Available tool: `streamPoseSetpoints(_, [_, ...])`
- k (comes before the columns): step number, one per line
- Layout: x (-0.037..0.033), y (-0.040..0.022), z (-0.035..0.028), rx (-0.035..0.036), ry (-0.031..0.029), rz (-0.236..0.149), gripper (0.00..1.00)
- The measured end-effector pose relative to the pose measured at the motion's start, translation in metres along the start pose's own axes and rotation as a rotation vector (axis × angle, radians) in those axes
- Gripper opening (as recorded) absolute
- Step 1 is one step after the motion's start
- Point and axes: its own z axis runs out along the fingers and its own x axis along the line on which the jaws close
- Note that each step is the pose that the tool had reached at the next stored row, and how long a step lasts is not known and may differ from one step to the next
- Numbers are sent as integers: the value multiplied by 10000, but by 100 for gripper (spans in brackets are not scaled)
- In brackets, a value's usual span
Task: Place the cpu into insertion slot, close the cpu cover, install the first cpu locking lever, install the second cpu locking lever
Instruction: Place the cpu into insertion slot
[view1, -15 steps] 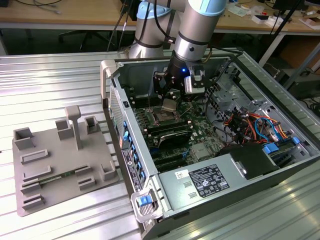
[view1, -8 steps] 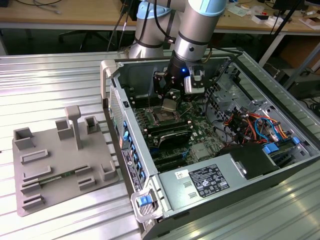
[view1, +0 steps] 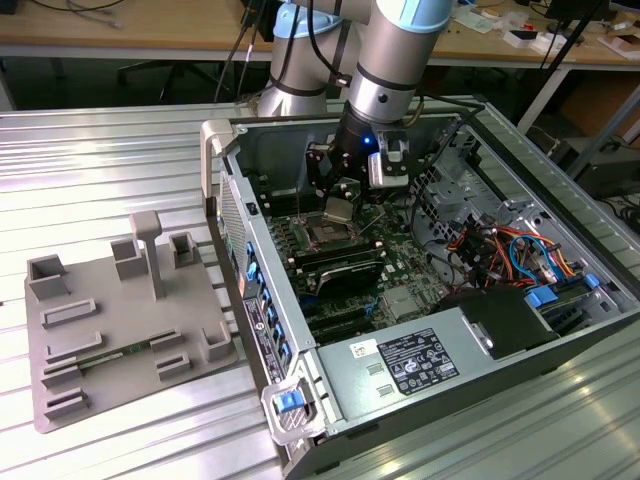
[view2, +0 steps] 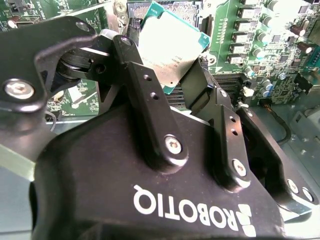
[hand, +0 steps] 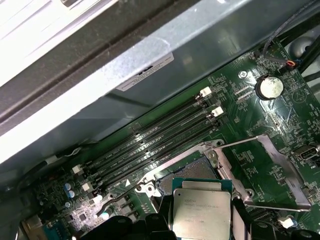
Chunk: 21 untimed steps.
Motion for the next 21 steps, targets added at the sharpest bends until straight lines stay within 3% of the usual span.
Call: streamPoseSetpoints(21, [0, 0, 3, -8, 25, 478, 55])
